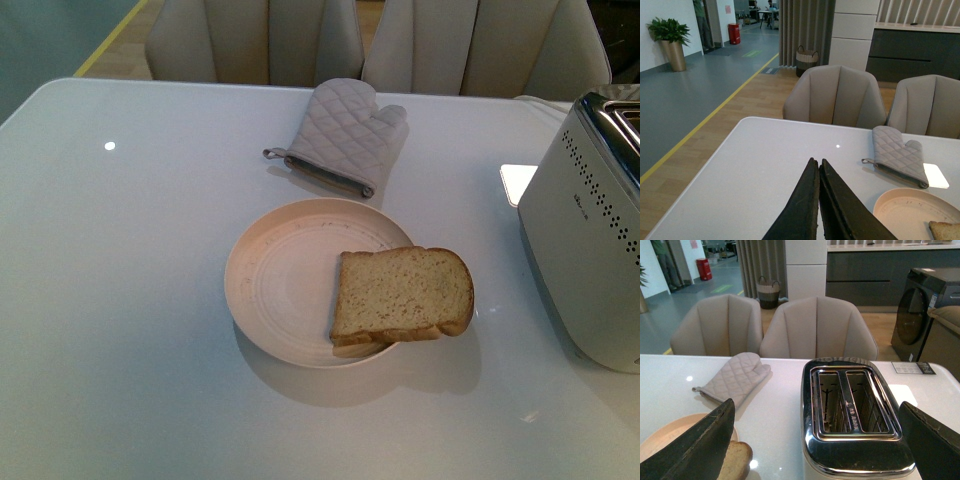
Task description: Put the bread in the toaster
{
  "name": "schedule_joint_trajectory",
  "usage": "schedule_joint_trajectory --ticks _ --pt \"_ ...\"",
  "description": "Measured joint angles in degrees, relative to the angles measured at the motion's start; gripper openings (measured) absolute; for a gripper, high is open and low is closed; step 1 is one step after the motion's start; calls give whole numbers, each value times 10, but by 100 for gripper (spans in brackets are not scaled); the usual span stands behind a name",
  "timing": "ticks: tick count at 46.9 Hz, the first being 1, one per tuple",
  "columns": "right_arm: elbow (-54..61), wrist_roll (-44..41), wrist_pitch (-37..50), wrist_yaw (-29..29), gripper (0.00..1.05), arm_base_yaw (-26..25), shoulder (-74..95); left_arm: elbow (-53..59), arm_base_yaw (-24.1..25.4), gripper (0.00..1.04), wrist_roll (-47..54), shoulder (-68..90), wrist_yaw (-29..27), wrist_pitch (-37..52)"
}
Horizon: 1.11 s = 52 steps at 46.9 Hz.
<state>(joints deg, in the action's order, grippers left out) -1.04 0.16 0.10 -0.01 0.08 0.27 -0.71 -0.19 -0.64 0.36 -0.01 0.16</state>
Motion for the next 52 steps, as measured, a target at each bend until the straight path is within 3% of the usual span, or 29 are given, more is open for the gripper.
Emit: schedule_joint_trajectory --ticks 10,14,16,25,37,52 --pt "0 0 0 1 96 0 0 0 0 41 0 0 0 0" --pt "-44 36 -116 125 96 50 69 0 0 59 0 0 -1 0" --pt "-57 47 -139 160 96 74 112 0 0 66 0 0 0 0" --pt "-97 65 -24 182 96 139 279 0 0 97 0 0 0 -1" --pt "-237 161 176 132 96 208 662 0 0 98 2 0 0 -1" --pt "-334 336 222 68 96 250 960 0 0 98 2 0 0 -1"
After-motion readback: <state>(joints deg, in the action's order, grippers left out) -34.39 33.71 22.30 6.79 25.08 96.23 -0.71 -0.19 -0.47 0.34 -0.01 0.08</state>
